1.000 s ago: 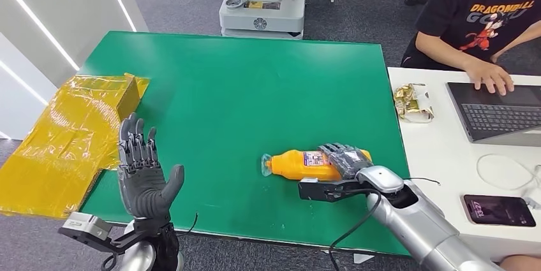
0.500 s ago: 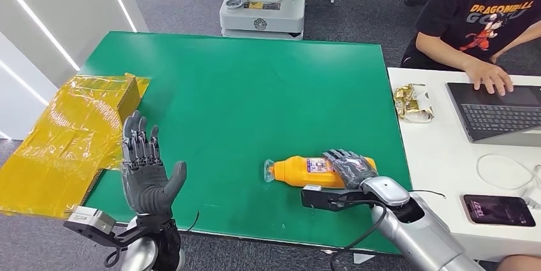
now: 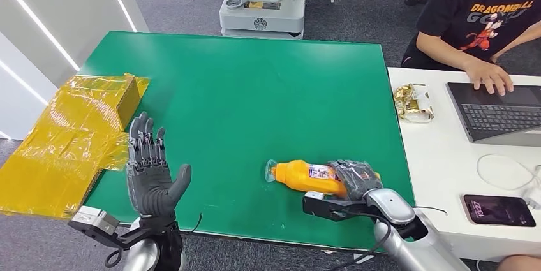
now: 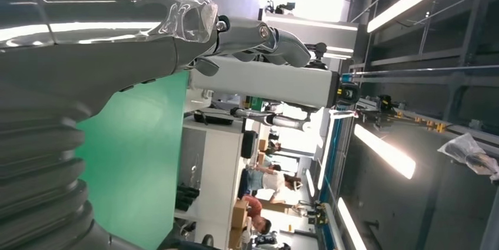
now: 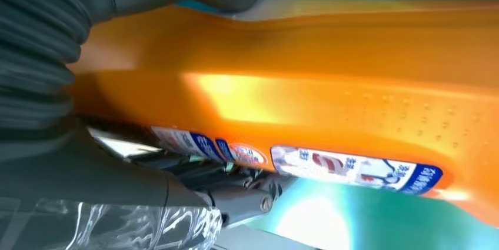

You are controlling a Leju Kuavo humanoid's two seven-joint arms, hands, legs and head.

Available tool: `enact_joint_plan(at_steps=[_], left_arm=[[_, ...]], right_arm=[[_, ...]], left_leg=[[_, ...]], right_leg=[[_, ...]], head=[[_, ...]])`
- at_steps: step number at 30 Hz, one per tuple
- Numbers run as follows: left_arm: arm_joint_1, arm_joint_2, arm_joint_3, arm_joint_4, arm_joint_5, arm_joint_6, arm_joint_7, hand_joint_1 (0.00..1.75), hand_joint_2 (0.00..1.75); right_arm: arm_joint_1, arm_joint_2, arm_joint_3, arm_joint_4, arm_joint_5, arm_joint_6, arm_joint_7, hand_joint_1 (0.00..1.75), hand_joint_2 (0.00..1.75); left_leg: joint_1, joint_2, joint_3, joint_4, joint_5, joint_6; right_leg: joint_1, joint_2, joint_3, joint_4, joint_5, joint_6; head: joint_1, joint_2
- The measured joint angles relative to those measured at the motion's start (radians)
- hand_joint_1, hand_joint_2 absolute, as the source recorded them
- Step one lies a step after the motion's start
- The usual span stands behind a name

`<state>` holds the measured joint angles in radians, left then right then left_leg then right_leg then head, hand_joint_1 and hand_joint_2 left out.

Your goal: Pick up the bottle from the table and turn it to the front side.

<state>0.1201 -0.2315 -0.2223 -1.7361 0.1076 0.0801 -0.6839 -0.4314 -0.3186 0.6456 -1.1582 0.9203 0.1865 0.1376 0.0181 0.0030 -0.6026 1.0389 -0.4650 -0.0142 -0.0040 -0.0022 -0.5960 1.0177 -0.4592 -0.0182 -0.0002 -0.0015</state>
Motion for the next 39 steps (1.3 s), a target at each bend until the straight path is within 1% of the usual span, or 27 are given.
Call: enact_joint_plan(at_steps=[4,8,11,13,15,18,20,23,28,33,39], left_arm=[[0.007,-0.001,0.000,0.000,-0.005,0.003,-0.009,0.00,1.75],[0.013,-0.002,0.000,0.000,-0.006,0.008,-0.011,0.00,1.75],[0.013,-0.002,0.000,0.000,-0.005,0.009,-0.009,0.00,1.75],[0.011,-0.002,-0.002,0.000,-0.005,0.010,0.007,0.00,1.75],[0.005,-0.001,-0.006,0.004,-0.004,0.019,0.039,0.00,1.75],[-0.010,-0.001,-0.018,0.022,0.006,0.038,0.081,0.00,1.75],[-0.019,-0.001,-0.030,0.037,0.018,0.043,0.094,0.00,1.75],[-0.030,0.001,-0.051,0.057,0.039,0.031,0.110,0.00,1.75],[-0.052,0.005,-0.088,0.078,0.047,-0.008,0.126,0.00,1.75],[-0.075,0.009,-0.117,0.093,0.028,-0.022,0.128,0.00,1.75],[-0.098,0.016,-0.141,0.095,0.001,-0.038,0.127,0.00,1.75]], right_arm=[[0.043,0.040,-0.046,-0.042,0.012,-0.112,-0.021,1.75,1.75],[0.071,0.097,-0.088,-0.079,-0.023,-0.210,-0.072,1.75,1.75],[0.097,0.136,-0.115,-0.099,-0.096,-0.252,-0.144,1.75,1.75],[0.128,0.161,-0.130,-0.115,-0.140,-0.314,-0.210,1.75,1.75],[0.164,0.186,-0.140,-0.137,-0.160,-0.397,-0.265,1.75,1.75],[0.211,0.216,-0.152,-0.170,-0.167,-0.489,-0.313,1.75,1.75],[0.235,0.230,-0.158,-0.188,-0.169,-0.523,-0.335,1.75,1.75],[0.255,0.246,-0.163,-0.207,-0.180,-0.535,-0.372,1.75,1.75],[0.273,0.257,-0.165,-0.216,-0.204,-0.493,-0.429,1.75,1.75],[0.283,0.267,-0.169,-0.213,-0.196,-0.457,-0.451,1.75,1.75],[0.269,0.289,-0.175,-0.186,-0.183,-0.406,-0.464,1.75,1.75]], left_leg=[[0.000,0.000,0.000,0.000,0.000,0.000],[0.000,0.000,0.000,0.000,0.000,0.000],[0.000,0.000,0.000,0.000,0.000,0.000],[0.000,0.000,0.000,0.000,0.000,0.000],[0.000,0.000,0.000,0.000,0.000,0.000],[0.000,0.000,0.000,0.000,0.000,0.000],[0.000,0.000,0.000,0.000,0.000,0.000],[0.000,0.000,0.000,0.000,0.000,0.000],[0.000,0.000,0.000,0.000,0.000,0.000],[0.000,0.000,0.000,0.000,0.000,0.000],[0.000,0.000,0.000,0.000,0.000,0.000]], right_leg=[[0.000,0.000,0.000,0.000,0.000,0.000],[0.000,0.000,0.000,0.000,0.000,0.000],[0.000,0.000,0.000,0.000,0.000,0.000],[0.000,0.000,-0.001,0.000,0.000,0.000],[0.000,0.000,-0.001,0.000,0.000,0.000],[0.000,0.000,-0.001,0.000,0.000,0.000],[0.000,0.000,-0.001,0.000,0.000,0.000],[0.000,0.001,-0.001,0.000,0.000,0.000],[0.000,0.000,-0.001,0.000,0.000,0.000],[0.000,0.001,-0.001,0.000,0.000,0.000],[0.000,0.001,-0.001,0.000,0.000,0.000]], head=[[0.000,0.000],[0.000,0.000],[0.000,0.000],[0.000,0.000],[0.000,0.000],[0.000,0.000],[0.000,0.000],[0.000,0.000],[0.000,0.000],[0.000,0.000],[0.000,0.000]])
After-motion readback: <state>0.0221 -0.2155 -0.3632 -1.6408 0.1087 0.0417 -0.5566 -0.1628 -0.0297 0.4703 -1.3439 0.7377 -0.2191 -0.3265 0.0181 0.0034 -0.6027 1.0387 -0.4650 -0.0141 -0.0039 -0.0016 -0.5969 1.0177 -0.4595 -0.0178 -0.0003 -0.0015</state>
